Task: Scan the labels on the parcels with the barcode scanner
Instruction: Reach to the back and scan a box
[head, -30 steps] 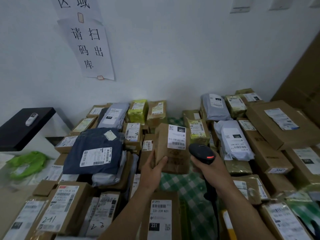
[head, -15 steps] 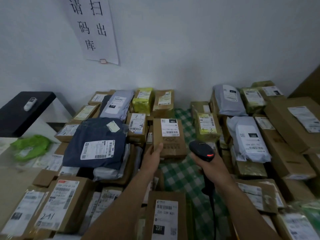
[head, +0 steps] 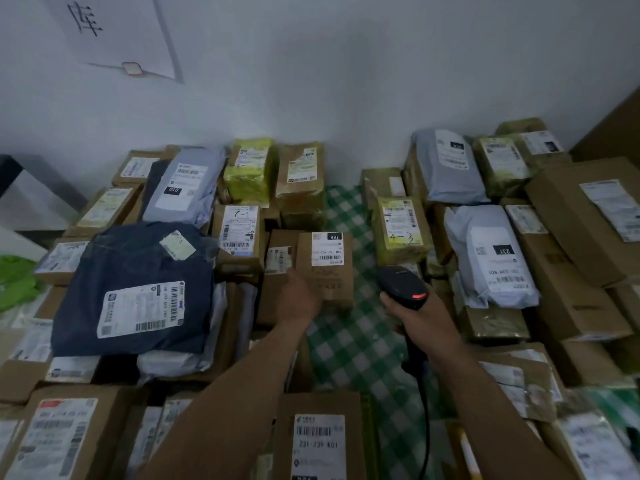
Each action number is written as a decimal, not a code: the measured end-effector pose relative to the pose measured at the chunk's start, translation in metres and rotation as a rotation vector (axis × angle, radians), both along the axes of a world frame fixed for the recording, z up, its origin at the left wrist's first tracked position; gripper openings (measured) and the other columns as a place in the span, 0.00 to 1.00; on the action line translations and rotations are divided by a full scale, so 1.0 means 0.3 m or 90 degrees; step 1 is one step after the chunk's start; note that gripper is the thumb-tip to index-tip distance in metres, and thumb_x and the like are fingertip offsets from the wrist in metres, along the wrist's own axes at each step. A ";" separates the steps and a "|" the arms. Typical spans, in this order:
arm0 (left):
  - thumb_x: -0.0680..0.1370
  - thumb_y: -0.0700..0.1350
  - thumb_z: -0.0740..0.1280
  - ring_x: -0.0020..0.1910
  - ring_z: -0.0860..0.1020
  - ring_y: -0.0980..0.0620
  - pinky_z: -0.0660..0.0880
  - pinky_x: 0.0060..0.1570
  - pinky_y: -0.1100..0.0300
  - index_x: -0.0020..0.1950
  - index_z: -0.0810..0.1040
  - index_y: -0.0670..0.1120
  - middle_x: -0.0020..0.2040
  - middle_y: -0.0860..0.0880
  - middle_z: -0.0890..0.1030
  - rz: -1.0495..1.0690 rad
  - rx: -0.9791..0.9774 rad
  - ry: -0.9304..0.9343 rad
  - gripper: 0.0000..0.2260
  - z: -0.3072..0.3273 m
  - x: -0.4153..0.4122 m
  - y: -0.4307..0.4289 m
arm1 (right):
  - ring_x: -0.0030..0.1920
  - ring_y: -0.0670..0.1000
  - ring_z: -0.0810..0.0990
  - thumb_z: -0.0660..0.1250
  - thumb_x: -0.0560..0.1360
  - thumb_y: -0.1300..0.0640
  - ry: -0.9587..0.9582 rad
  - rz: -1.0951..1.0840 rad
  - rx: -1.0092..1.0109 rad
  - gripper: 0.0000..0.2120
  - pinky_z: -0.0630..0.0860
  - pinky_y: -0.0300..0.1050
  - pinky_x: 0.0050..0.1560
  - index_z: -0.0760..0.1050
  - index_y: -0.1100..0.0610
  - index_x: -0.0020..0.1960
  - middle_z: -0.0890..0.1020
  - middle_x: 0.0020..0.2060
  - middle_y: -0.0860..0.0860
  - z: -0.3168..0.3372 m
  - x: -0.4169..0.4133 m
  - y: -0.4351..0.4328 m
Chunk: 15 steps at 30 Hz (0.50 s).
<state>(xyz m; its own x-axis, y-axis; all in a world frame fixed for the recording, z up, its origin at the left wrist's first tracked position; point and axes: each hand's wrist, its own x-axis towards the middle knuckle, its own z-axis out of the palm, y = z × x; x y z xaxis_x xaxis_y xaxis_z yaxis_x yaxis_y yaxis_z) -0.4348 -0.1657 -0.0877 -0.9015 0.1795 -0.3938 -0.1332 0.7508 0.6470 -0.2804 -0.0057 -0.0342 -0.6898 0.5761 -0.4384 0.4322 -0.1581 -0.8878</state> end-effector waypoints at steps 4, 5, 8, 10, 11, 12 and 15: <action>0.78 0.49 0.69 0.69 0.72 0.41 0.73 0.62 0.42 0.72 0.67 0.51 0.72 0.44 0.70 -0.159 -0.137 0.233 0.24 -0.049 0.004 0.039 | 0.57 0.49 0.84 0.80 0.72 0.50 -0.005 0.002 -0.004 0.21 0.83 0.49 0.51 0.77 0.38 0.61 0.85 0.57 0.45 -0.003 -0.006 0.009; 0.78 0.51 0.69 0.75 0.65 0.40 0.68 0.69 0.39 0.76 0.65 0.53 0.77 0.45 0.66 -0.218 -0.146 0.254 0.27 -0.055 0.001 0.056 | 0.57 0.49 0.84 0.80 0.72 0.49 -0.007 0.002 -0.005 0.21 0.83 0.49 0.50 0.77 0.38 0.61 0.85 0.58 0.45 -0.004 -0.008 0.011; 0.80 0.61 0.66 0.83 0.44 0.42 0.47 0.80 0.37 0.82 0.56 0.57 0.85 0.50 0.48 -0.473 -0.135 0.189 0.34 -0.097 -0.010 0.107 | 0.56 0.49 0.84 0.79 0.73 0.50 -0.010 0.000 -0.009 0.19 0.84 0.51 0.53 0.76 0.36 0.59 0.84 0.57 0.45 -0.008 -0.012 0.017; 0.82 0.58 0.64 0.83 0.41 0.41 0.42 0.80 0.39 0.83 0.52 0.57 0.85 0.48 0.43 -0.567 -0.152 0.175 0.33 -0.133 -0.022 0.116 | 0.57 0.50 0.84 0.79 0.74 0.50 -0.011 -0.003 -0.011 0.21 0.84 0.50 0.50 0.76 0.39 0.62 0.84 0.58 0.46 -0.011 -0.010 0.017; 0.83 0.55 0.63 0.83 0.41 0.40 0.42 0.79 0.39 0.83 0.52 0.57 0.85 0.47 0.43 -0.564 -0.153 0.189 0.31 -0.145 -0.031 0.115 | 0.57 0.50 0.84 0.79 0.74 0.50 -0.010 -0.002 -0.015 0.22 0.84 0.48 0.49 0.77 0.40 0.64 0.84 0.58 0.45 -0.012 -0.009 0.017; 0.84 0.53 0.62 0.83 0.42 0.40 0.43 0.79 0.39 0.83 0.53 0.56 0.85 0.46 0.44 -0.541 -0.150 0.201 0.30 -0.149 -0.042 0.114 | 0.58 0.50 0.84 0.79 0.74 0.50 -0.012 0.000 -0.018 0.23 0.83 0.46 0.48 0.76 0.41 0.65 0.84 0.59 0.45 -0.013 -0.006 0.016; 0.85 0.51 0.59 0.83 0.44 0.42 0.47 0.79 0.37 0.83 0.54 0.54 0.85 0.46 0.46 -0.472 -0.155 0.210 0.27 -0.141 -0.078 0.116 | 0.57 0.50 0.84 0.78 0.75 0.51 -0.013 0.014 -0.030 0.22 0.82 0.43 0.45 0.76 0.43 0.66 0.84 0.58 0.46 -0.005 0.008 0.015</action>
<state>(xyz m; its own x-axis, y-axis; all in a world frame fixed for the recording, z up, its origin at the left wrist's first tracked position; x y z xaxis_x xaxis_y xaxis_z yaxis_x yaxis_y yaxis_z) -0.4583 -0.1309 -0.1300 -0.6591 0.7145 -0.2349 0.6164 0.6921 0.3755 -0.2780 -0.0011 -0.0357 -0.6926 0.5393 -0.4790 0.4538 -0.1903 -0.8705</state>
